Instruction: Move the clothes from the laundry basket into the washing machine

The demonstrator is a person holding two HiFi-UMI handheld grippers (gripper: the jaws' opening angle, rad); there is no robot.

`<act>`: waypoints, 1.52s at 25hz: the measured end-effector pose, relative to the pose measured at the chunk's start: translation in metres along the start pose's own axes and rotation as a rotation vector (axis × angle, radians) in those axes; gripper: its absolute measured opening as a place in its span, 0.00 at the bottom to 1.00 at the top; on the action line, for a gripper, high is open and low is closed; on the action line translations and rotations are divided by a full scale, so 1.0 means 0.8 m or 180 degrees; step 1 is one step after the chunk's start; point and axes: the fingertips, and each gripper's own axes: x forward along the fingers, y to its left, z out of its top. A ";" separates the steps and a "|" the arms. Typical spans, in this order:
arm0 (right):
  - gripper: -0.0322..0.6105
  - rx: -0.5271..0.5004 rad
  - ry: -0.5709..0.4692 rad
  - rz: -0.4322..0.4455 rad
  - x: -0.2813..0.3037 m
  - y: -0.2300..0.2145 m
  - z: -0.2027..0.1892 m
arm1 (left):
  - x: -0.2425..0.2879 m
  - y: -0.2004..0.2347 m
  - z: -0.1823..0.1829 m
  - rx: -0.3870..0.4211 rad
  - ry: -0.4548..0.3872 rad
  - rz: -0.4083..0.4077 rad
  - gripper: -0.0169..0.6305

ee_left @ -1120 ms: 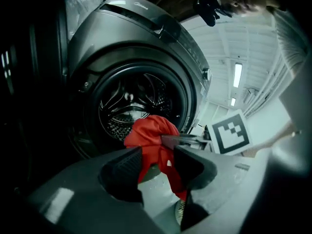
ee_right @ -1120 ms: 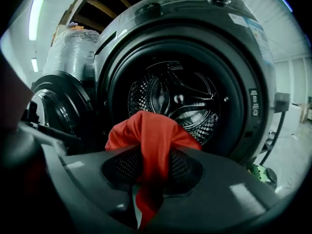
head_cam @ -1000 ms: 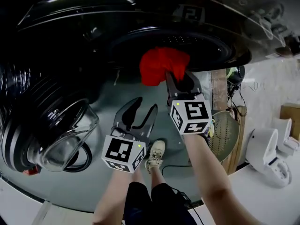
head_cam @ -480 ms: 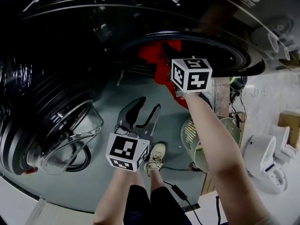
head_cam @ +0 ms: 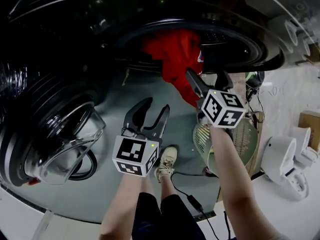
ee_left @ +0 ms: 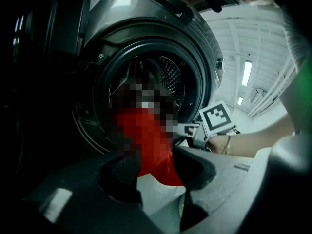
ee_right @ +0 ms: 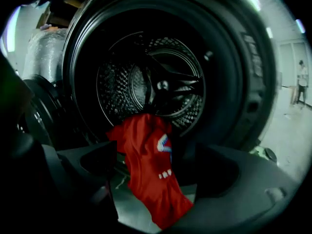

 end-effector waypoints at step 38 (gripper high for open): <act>0.67 0.0142 0.0145 0.0604 0.101 0.070 0.057 | 0.003 0.006 0.005 -0.0125 -0.0097 0.0032 0.30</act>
